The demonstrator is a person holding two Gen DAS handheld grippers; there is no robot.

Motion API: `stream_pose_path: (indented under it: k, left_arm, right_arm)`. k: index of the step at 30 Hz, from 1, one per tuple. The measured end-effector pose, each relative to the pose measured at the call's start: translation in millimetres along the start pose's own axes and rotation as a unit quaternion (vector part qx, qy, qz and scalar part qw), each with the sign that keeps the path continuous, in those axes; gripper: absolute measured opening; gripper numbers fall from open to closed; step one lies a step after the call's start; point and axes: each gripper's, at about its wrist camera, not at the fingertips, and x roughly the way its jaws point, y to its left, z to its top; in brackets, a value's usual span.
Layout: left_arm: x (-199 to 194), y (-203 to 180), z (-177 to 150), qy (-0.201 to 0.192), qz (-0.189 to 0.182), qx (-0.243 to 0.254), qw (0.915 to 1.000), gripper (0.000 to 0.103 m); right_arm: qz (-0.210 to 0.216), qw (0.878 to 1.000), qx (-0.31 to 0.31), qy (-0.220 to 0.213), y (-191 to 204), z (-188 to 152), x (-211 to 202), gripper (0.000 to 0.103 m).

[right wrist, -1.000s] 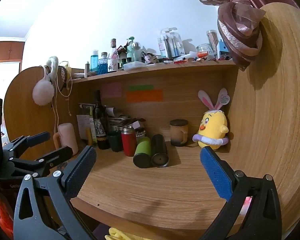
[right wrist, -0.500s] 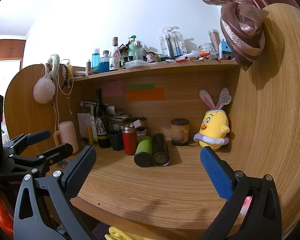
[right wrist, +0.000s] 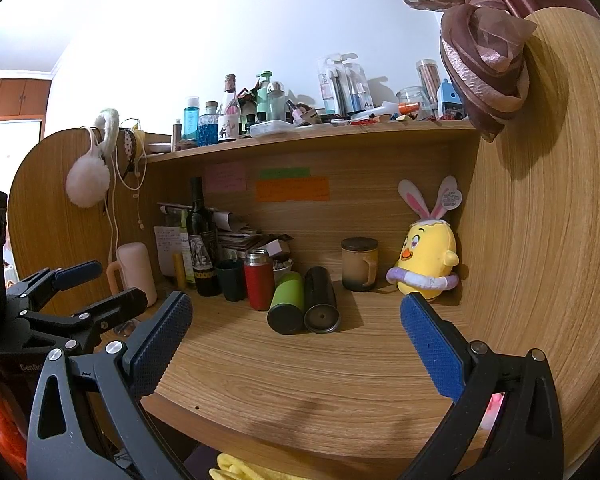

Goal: Flip cup upside down

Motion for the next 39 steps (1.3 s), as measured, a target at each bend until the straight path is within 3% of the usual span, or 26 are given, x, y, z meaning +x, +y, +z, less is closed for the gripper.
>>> stream_pose_path:
  k: [39]
  left_arm:
    - [-1.0,0.8,2.2,0.001,0.004,0.004,1.0,0.103]
  right_arm:
    - [0.0,1.0,0.0,0.002,0.9,-0.2,1.3,0.103]
